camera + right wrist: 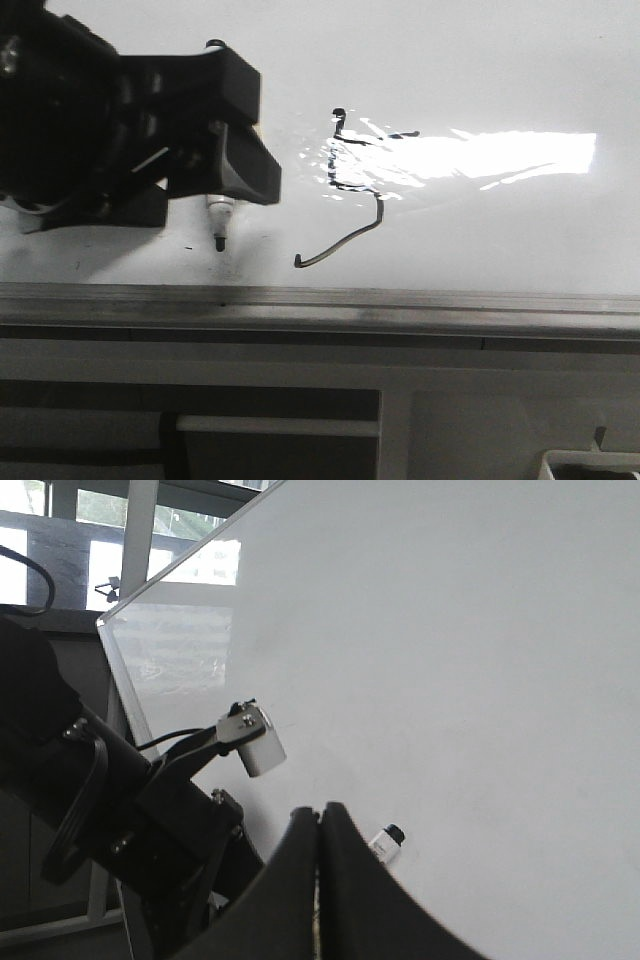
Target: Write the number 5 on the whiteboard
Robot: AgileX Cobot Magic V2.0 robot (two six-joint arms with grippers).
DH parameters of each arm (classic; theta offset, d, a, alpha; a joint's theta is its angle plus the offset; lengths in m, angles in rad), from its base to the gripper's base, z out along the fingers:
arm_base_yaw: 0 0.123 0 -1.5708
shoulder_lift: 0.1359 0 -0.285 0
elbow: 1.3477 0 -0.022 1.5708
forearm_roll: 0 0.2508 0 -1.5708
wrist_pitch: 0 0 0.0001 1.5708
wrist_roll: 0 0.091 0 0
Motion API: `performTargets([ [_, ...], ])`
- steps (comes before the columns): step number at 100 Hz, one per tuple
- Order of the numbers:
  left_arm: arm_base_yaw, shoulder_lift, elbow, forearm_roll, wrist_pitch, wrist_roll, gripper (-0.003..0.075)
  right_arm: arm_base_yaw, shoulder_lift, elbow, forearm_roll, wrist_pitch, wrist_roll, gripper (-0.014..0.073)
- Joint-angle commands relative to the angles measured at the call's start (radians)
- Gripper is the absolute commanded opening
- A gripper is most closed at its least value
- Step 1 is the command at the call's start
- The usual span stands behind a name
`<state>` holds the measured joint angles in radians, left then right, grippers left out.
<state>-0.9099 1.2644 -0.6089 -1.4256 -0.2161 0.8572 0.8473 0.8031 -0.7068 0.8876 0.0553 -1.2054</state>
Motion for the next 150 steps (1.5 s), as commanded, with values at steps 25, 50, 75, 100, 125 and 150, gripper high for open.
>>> performTargets([
  [25, 0.022, -0.406, 0.006, 0.06, -0.029, 0.155, 0.051, -0.002, -0.108, -0.001, -0.006, -0.05, -0.011, -0.0063],
  [50, 0.022, -0.717, 0.182, 0.06, -0.105, 0.316, 0.0123, -0.002, -0.325, 0.291, -0.006, -0.303, -0.031, -0.0063],
  [75, 0.022, -0.87, 0.347, 0.06, -0.109, 0.316, -0.002, -0.002, -0.557, 0.498, 0.019, -0.322, -0.031, -0.0063],
  [100, 0.022, -0.885, 0.366, 0.056, -0.068, 0.316, -0.002, -0.002, -0.595, 0.507, 0.028, -0.254, -0.031, -0.0063],
  [125, 0.022, -0.885, 0.366, 0.056, -0.058, 0.316, -0.002, -0.002, -0.595, 0.507, 0.028, -0.256, -0.031, -0.0063],
  [150, 0.022, -0.89, 0.397, 0.058, -0.06, 0.316, -0.002, -0.002, -0.595, 0.507, 0.028, -0.256, -0.031, -0.0063],
])
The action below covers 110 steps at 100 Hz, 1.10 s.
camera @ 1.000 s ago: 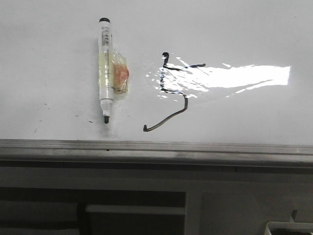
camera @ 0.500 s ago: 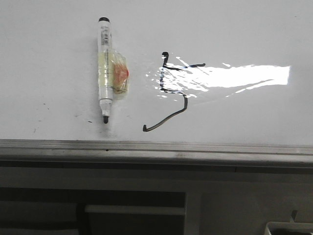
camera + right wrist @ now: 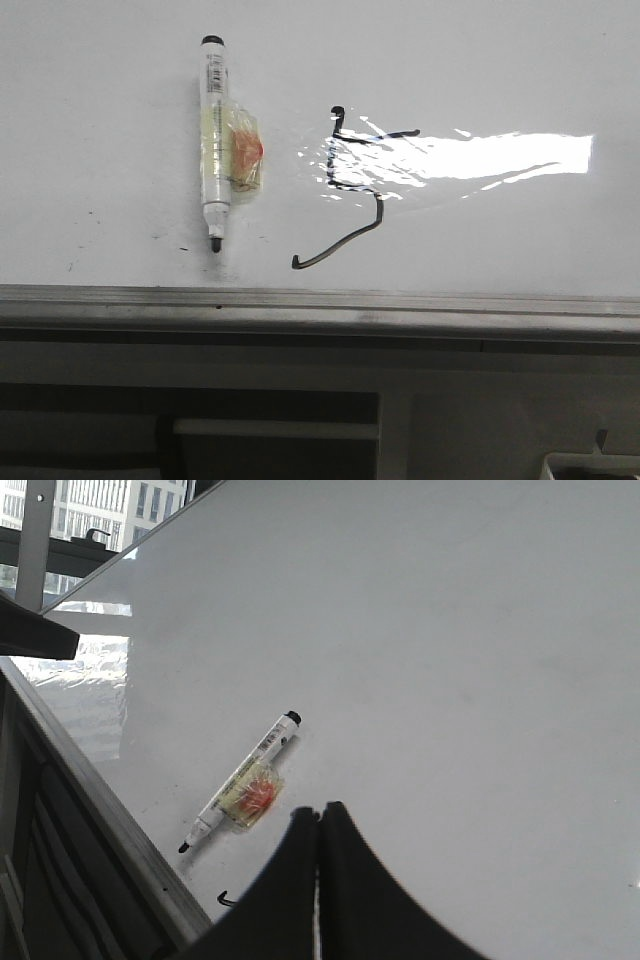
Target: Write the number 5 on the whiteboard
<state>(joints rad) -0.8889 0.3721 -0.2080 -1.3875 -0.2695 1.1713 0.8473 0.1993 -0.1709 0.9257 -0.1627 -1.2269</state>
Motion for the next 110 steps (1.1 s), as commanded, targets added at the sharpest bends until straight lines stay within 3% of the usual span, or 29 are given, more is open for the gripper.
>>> performTargets([
  [1, 0.001, 0.002, 0.002, 0.02, -0.006, 0.002, -0.002, -0.002, 0.009, -0.029, -0.01, -0.038, -0.01, -0.0063],
  [10, 0.013, -0.001, 0.045, 0.067, -0.022, 0.002, -0.002, -0.002, 0.009, -0.029, -0.01, -0.038, -0.01, -0.0063],
  [23, 0.103, -0.042, 0.106, 0.384, -0.034, -0.048, -0.002, -0.002, 0.009, -0.029, -0.01, -0.038, -0.01, -0.0063],
  [53, 0.455, -0.209, 0.235, 1.046, -0.033, -0.704, -0.002, -0.002, 0.009, -0.029, -0.01, -0.038, -0.01, -0.0063],
  [58, 0.502, -0.248, 0.232, 1.134, 0.045, -0.789, -0.002, -0.002, 0.009, -0.029, -0.01, -0.038, -0.01, -0.0063],
  [78, 0.638, -0.407, 0.232, 1.233, 0.312, -0.985, -0.002, -0.002, 0.009, -0.029, -0.01, -0.038, -0.01, -0.0063],
  [96, 0.723, -0.403, 0.232, 1.28, 0.551, -1.149, -0.002, -0.002, 0.009, -0.029, -0.01, -0.044, -0.01, -0.0063],
  [110, 0.734, -0.403, 0.232, 1.26, 0.562, -1.171, -0.002, -0.002, 0.009, -0.029, -0.01, -0.044, -0.01, -0.0063],
])
